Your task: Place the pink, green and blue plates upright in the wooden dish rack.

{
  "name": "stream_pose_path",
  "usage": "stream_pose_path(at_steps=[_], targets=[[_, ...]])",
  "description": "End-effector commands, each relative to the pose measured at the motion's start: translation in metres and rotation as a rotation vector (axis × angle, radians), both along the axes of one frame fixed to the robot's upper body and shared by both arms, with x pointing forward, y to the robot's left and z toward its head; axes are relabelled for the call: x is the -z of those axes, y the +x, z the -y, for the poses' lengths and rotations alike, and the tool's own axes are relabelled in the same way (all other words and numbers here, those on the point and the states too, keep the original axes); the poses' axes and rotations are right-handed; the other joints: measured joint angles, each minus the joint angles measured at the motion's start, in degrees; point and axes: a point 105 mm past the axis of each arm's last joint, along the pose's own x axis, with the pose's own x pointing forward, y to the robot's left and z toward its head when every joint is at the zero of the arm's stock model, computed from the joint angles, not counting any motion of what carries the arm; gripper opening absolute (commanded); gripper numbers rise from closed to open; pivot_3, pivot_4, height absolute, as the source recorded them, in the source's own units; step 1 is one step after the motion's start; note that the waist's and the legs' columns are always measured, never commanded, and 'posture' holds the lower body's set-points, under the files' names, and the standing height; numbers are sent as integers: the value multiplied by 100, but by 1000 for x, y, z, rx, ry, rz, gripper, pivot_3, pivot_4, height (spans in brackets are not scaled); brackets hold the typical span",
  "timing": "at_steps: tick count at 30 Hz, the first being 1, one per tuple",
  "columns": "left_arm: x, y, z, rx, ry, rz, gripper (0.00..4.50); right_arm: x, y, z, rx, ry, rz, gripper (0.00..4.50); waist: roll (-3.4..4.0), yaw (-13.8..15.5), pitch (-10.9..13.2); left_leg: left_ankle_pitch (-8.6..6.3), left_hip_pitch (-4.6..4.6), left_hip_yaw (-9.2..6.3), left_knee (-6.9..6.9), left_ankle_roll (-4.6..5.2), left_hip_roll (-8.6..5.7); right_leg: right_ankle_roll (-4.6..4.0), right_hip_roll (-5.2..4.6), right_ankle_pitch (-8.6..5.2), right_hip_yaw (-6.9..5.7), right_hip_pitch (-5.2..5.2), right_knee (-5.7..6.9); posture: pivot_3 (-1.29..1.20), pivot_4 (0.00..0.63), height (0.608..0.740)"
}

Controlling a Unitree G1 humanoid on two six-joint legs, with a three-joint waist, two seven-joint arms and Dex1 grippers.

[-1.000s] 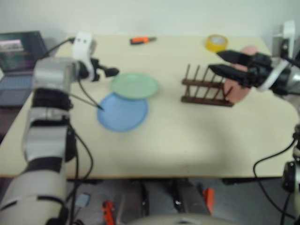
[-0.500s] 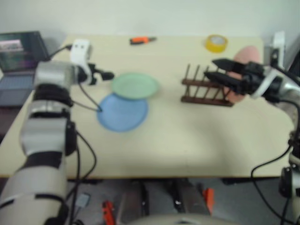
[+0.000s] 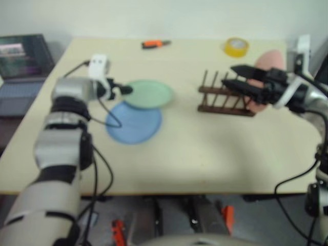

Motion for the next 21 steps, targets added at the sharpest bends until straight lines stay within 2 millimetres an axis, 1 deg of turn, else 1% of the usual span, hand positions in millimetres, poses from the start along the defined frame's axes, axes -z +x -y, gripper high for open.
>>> stream_pose_path(at_steps=[1,4,6,7,8,11,12,13,18,21], targets=[[-7,2,-2,-11,-3,35,4500,-12,-7,-2,-13,4,50,3151,0,4,0,0,0,0,0,0,0,0,0,0,0,0,0,0,150,740],[-5,3,0,-10,-10,33,4500,-12,-6,-3,-12,4,50,3151,-1,10,0,0,0,-1,1,0,-1,1,0,1,0,1,0,0,150,740],[-4,3,0,-8,-6,34,4136,-12,-6,-3,-12,4,50,3196,-1,8,0,0,0,0,1,0,-1,1,0,1,0,1,0,0,150,740],[-4,3,1,-4,-2,34,3888,-12,-6,-3,-10,6,50,3196,-1,8,0,0,0,0,1,0,-1,1,0,1,0,0,0,0,150,740],[-4,3,2,-1,0,34,3546,-12,-6,-2,-10,9,51,3196,-1,8,0,0,0,0,1,0,0,1,0,1,0,0,0,0,150,740],[-3,3,3,0,-1,31,2477,-12,-6,-2,-6,10,50,3196,-1,8,0,0,0,-1,1,0,0,1,0,1,-1,1,0,0,150,740],[-3,3,3,-1,1,31,2006,-12,-6,-2,-5,10,50,3196,-1,8,0,0,0,0,1,0,0,1,0,1,0,1,0,0,150,740],[-3,3,3,-3,2,31,1769,-12,-6,-2,-5,10,51,3196,-1,8,0,0,0,0,1,0,-1,1,0,1,0,1,0,0,150,740],[-4,4,2,-8,2,37,20,-12,-5,-2,-2,11,51,3196,-1,7,0,0,0,0,1,0,0,1,0,1,0,0,0,0,150,740],[-5,5,1,-14,5,42,20,-12,-5,-2,-2,13,51,3196,-1,6,-1,0,0,0,2,0,-1,1,0,1,0,1,1,0,150,740]])
